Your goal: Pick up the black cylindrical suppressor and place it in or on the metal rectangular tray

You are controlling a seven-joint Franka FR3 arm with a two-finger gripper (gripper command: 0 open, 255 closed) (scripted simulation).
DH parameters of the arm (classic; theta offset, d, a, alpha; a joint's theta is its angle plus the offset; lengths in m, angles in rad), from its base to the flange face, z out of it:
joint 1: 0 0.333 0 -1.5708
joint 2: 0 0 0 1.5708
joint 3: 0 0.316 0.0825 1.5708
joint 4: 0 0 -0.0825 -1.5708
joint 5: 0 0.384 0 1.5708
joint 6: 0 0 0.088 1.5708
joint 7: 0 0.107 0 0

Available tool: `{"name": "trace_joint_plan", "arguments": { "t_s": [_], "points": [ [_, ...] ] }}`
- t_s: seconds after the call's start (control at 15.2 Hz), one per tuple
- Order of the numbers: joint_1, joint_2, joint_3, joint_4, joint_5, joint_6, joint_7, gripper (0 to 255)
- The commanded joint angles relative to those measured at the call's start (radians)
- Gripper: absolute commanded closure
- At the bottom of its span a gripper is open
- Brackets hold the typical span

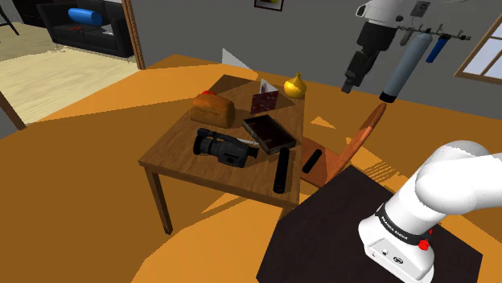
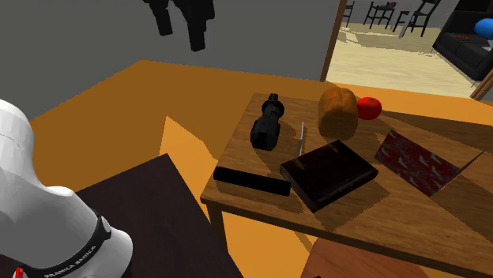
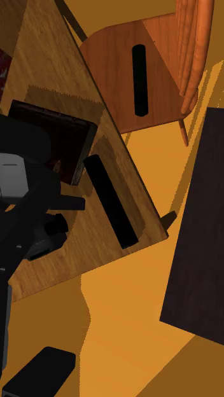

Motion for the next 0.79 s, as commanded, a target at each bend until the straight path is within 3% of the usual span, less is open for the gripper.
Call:
{"name": "trace_joint_plan", "arguments": {
  "t_s": [0.0,0.73],
  "points": [
    [0.000,0.000,0.000,0.000,0.000,0.000,0.000,0],
    [-0.067,0.174,0.142,-0.231,0.046,0.409,0.293,0]
  ]
}}
